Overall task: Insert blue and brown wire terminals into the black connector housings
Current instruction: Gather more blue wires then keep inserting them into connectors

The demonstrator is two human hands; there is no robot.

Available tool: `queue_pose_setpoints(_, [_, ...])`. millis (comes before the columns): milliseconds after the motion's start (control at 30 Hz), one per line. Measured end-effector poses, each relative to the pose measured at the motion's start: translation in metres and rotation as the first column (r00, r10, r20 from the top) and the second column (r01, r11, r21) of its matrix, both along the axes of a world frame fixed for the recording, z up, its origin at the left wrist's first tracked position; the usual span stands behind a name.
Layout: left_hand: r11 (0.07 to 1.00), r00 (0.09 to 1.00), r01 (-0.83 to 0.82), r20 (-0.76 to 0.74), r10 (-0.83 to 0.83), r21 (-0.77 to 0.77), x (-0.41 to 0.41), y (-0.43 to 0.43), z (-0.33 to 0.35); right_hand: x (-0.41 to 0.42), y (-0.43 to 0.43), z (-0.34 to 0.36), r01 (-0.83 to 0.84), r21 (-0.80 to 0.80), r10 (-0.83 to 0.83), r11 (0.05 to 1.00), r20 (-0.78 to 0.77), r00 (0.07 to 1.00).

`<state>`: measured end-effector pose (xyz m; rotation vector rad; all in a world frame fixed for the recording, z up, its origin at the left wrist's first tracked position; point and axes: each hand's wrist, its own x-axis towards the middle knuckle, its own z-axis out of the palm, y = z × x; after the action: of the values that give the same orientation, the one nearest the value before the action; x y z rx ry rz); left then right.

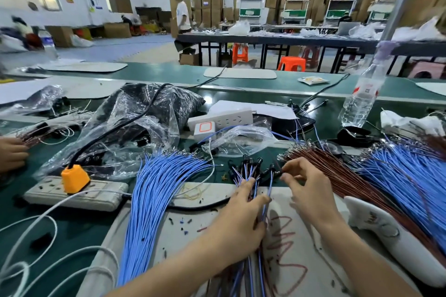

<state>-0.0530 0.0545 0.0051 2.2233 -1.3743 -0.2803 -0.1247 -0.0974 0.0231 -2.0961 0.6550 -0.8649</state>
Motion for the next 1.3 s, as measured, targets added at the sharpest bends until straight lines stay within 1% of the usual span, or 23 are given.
queue_pose_setpoints(67, [0.998,1.000,0.022,-0.002,-0.023,-0.052,0.002,0.001,0.003,-0.002,0.000,-0.002,0.004,0.020,-0.005,1.000,0.024,1.000])
queue_pose_setpoints(133, [0.993,0.999,0.049,0.013,-0.048,-0.110,0.005,0.004,0.009,-0.004,-0.001,-0.006,0.010,0.040,-0.010,0.999,0.002,1.000])
queue_pose_setpoints(200, [0.985,0.996,0.043,0.085,-0.029,-0.165,0.015,0.010,0.017,-0.004,-0.001,-0.010,-0.010,0.064,0.012,0.998,-0.038,0.999])
queue_pose_setpoints(267, [0.969,0.981,-0.050,0.169,0.093,-0.241,0.036,0.020,0.028,-0.005,-0.002,-0.013,-0.028,0.079,0.033,0.996,-0.053,0.998])
queue_pose_setpoints(333, [0.925,0.931,-0.245,0.196,0.308,-0.290,0.069,0.032,0.038,-0.006,-0.003,-0.013,-0.038,0.069,0.042,0.997,-0.067,0.997])
queue_pose_setpoints(367, [0.895,0.889,-0.362,0.192,0.416,-0.262,0.089,0.038,0.041,-0.006,-0.003,-0.013,-0.039,0.058,0.044,0.998,-0.079,0.996])
queue_pose_setpoints(433, [0.823,0.803,-0.562,0.185,0.567,-0.083,0.127,0.048,0.044,-0.006,-0.002,-0.014,-0.041,0.044,0.045,0.998,-0.085,0.995])
queue_pose_setpoints(467, [0.794,0.781,-0.608,0.191,0.595,0.009,0.142,0.050,0.042,-0.007,-0.002,-0.015,-0.040,0.043,0.043,0.998,-0.079,0.996])
queue_pose_setpoints(500, [0.774,0.768,-0.630,0.198,0.609,0.062,0.155,0.052,0.040,-0.007,-0.001,-0.015,-0.042,0.045,0.045,0.998,-0.069,0.997])
queue_pose_setpoints(533, [0.764,0.760,-0.641,0.202,0.617,0.078,0.165,0.051,0.038,-0.007,-0.001,-0.016,-0.039,0.051,0.042,0.998,-0.060,0.997])
queue_pose_setpoints(600, [0.735,0.730,-0.675,0.205,0.652,0.062,0.180,0.050,0.038,-0.008,-0.001,-0.016,-0.030,0.055,0.032,0.998,-0.049,0.998])
queue_pose_setpoints(667, [0.685,0.680,-0.726,0.217,0.700,0.064,0.191,0.053,0.042,-0.008,-0.003,-0.018,-0.016,0.057,0.019,0.998,-0.055,0.998])
queue_pose_setpoints(767, [0.612,0.614,-0.784,0.275,0.740,0.104,0.209,0.066,0.048,-0.006,-0.004,-0.018,-0.004,0.046,0.008,0.999,-0.085,0.996])
queue_pose_setpoints(800, [0.605,0.610,-0.788,0.277,0.742,0.114,0.215,0.070,0.048,-0.006,-0.005,-0.019,0.001,0.040,0.003,0.999,-0.094,0.996])
queue_pose_setpoints(867, [0.636,0.647,-0.761,0.236,0.725,0.130,0.226,0.073,0.046,-0.004,-0.005,-0.020,-0.001,0.052,0.006,0.999,-0.102,0.995])
queue_pose_setpoints(933, [0.714,0.738,-0.674,0.211,0.641,0.189,0.232,0.070,0.038,-0.003,-0.006,-0.020,-0.002,0.063,0.008,0.998,-0.100,0.995])
queue_pose_setpoints(967, [0.741,0.773,-0.633,0.222,0.594,0.223,0.234,0.068,0.033,-0.002,-0.005,-0.020,-0.002,0.066,0.009,0.998,-0.102,0.995])
queue_pose_setpoints(1000, [0.754,0.790,-0.612,0.240,0.564,0.239,0.235,0.065,0.028,-0.002,-0.006,-0.020,-0.001,0.067,0.008,0.998,-0.101,0.995])
queue_pose_setpoints(1033, [0.756,0.790,-0.610,0.258,0.556,0.237,0.237,0.062,0.024,-0.002,-0.006,-0.020,-0.002,0.070,0.009,0.998,-0.100,0.995])
queue_pose_setpoints(1100, [0.769,0.780,-0.615,0.276,0.562,0.175,0.239,0.059,0.022,-0.002,-0.005,-0.019,-0.009,0.071,0.016,0.997,-0.097,0.995])
queue_pose_setpoints(1167, [0.762,0.760,-0.638,0.247,0.601,0.111,0.241,0.059,0.024,-0.002,-0.004,-0.019,-0.017,0.056,0.022,0.998,-0.097,0.995])
queue_pose_setpoints(1300, [0.704,0.708,-0.699,0.259,0.657,0.123,0.240,0.058,0.025,-0.003,-0.003,-0.018,-0.027,0.056,0.032,0.998,-0.092,0.995])
